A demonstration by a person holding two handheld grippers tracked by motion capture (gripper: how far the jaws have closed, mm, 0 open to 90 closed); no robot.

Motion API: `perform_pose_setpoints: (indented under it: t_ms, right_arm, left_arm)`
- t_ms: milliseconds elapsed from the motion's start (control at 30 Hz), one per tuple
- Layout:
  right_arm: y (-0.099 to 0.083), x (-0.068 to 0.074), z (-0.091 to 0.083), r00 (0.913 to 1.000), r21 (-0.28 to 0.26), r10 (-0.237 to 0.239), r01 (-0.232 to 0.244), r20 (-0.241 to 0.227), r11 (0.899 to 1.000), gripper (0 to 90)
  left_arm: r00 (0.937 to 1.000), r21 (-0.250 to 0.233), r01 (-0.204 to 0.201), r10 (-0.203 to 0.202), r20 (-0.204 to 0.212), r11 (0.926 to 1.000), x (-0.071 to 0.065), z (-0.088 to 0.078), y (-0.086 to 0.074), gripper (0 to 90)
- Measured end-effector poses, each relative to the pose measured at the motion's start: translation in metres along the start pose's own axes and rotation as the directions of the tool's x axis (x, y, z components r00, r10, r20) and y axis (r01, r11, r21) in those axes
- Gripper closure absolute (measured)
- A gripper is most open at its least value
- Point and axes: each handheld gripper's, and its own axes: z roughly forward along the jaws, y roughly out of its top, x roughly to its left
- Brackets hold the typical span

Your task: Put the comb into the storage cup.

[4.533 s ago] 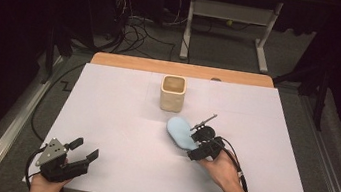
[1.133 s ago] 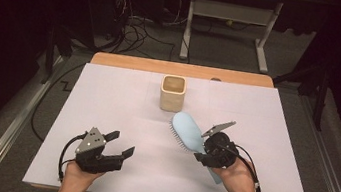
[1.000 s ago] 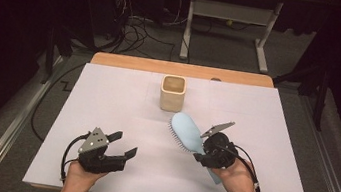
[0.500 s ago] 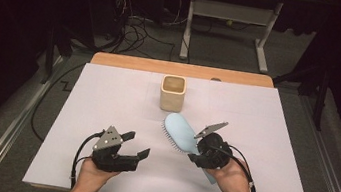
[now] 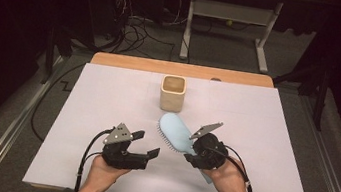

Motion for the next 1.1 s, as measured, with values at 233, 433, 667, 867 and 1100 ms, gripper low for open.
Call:
perform_pose_setpoints:
  t_ms: [233, 433, 667, 867, 1100]
  right_arm:
    - [0.004, 0.004, 0.002, 0.9999, -0.004, -0.014, 0.014, 0.003, 1.000, 70.9]
    - [0.005, 0.007, 0.002, 0.9998, -0.011, -0.021, 0.021, 0.007, 1.000, 71.0]
    - [0.006, 0.010, 0.002, 0.9992, -0.020, -0.039, 0.040, 0.008, 0.999, 70.9]
    - [0.006, 0.012, 0.002, 0.9992, -0.022, -0.036, 0.037, 0.018, 0.999, 70.9]
    - [0.007, 0.014, 0.002, 0.9985, -0.033, -0.048, 0.049, 0.027, 0.998, 70.9]
  left_arm:
    - [0.9997, 0.010, 0.016, -0.017, 0.018, 0.9998, 0.000, 0.009, 0.005, 19.8]
    - [0.9992, 0.030, 0.031, -0.032, 0.022, 0.9990, -0.001, 0.016, 0.009, 18.9]
    - [0.9960, 0.030, 0.083, -0.084, 0.031, 0.9961, 0.001, 0.022, 0.014, 16.4]
    - [0.9944, 0.028, 0.098, -0.099, 0.038, 0.9948, 0.001, 0.024, 0.017, 15.6]
    - [0.9922, 0.030, 0.113, -0.114, 0.051, 0.9932, -0.002, 0.027, 0.021, 13.9]
